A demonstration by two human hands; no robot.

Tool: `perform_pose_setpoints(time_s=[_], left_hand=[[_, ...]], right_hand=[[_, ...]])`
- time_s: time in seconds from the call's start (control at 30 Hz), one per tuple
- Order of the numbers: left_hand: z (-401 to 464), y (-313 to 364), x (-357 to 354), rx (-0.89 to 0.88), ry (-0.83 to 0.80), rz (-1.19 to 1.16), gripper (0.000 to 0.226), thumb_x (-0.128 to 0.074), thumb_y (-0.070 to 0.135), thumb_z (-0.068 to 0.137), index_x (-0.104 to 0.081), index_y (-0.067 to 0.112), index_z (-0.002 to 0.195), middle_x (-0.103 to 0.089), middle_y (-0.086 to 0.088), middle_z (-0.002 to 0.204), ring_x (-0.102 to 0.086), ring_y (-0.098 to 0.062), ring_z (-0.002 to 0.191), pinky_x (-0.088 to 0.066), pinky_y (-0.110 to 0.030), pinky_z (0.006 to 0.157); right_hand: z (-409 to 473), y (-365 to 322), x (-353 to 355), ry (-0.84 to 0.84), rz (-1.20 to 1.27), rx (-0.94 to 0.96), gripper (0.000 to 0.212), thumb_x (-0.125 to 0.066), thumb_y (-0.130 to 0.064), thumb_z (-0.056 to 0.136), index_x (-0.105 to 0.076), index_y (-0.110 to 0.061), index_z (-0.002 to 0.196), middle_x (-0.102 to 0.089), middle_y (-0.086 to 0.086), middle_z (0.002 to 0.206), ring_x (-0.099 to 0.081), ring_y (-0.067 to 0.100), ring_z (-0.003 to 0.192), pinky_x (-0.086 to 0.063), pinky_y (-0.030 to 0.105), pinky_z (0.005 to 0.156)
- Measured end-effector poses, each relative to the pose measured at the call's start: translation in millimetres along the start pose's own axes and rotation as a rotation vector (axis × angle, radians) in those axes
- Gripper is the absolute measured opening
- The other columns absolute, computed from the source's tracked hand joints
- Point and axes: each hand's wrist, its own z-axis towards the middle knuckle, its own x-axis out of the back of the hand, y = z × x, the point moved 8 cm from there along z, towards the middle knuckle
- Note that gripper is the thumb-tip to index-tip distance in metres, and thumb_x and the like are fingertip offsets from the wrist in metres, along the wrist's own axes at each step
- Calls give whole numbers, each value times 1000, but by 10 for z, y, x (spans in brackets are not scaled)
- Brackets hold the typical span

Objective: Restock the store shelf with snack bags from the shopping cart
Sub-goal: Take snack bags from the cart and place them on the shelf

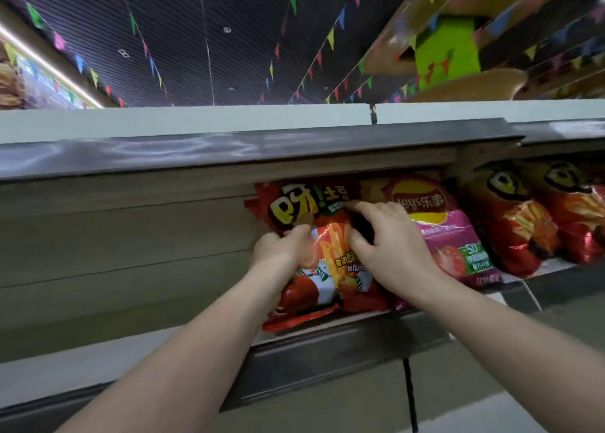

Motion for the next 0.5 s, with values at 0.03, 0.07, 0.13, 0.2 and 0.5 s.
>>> perform_pose_setpoints(time_s=[0.03, 0.07, 0.13, 0.2, 0.5], left_hand=[[9, 11, -51, 4, -9, 42, 46, -52, 41, 91, -56, 1, 113, -59, -16, 113, -57, -34, 109, -42, -33, 84], [27, 10, -100, 14, -23, 64, 49, -50, 43, 92, -55, 2, 118, -59, -15, 113, -57, -34, 110, -40, -32, 82], [50, -17, -169, 40, -48, 92, 53, -47, 48, 91, -55, 3, 119, -61, -14, 113, -58, -33, 108, -42, -33, 84], [55, -78, -207, 55, -75, 122, 59, -46, 54, 88, -57, 4, 118, -63, -15, 114, -60, -34, 106, -46, -34, 90], [-61, -97, -183, 5, -122, -19, 103, -56, 80, 52, -54, 9, 126, -62, -12, 120, -61, -31, 108, -46, -45, 98]], right_hand=[[-26, 26, -5, 15, 8, 0, 43, -49, -22, 92, -48, -16, 134, -56, 4, 128, -41, 19, 121, -28, 25, 100], [-48, 46, -3, 29, 18, -7, 42, -48, -21, 93, -48, -16, 135, -56, 4, 128, -40, 18, 121, -29, 25, 100], [-76, 70, -10, 47, 13, -14, 43, -47, -21, 93, -46, -15, 136, -54, 4, 129, -38, 17, 124, -28, 25, 102], [-95, 103, -47, 39, -27, -27, 44, -46, -22, 94, -44, -15, 138, -50, 4, 134, -33, 17, 131, -25, 26, 106], [-109, 110, -51, 33, 28, -30, 42, -50, -15, 90, -49, -14, 132, -51, 5, 133, -33, 21, 133, -27, 35, 110]])
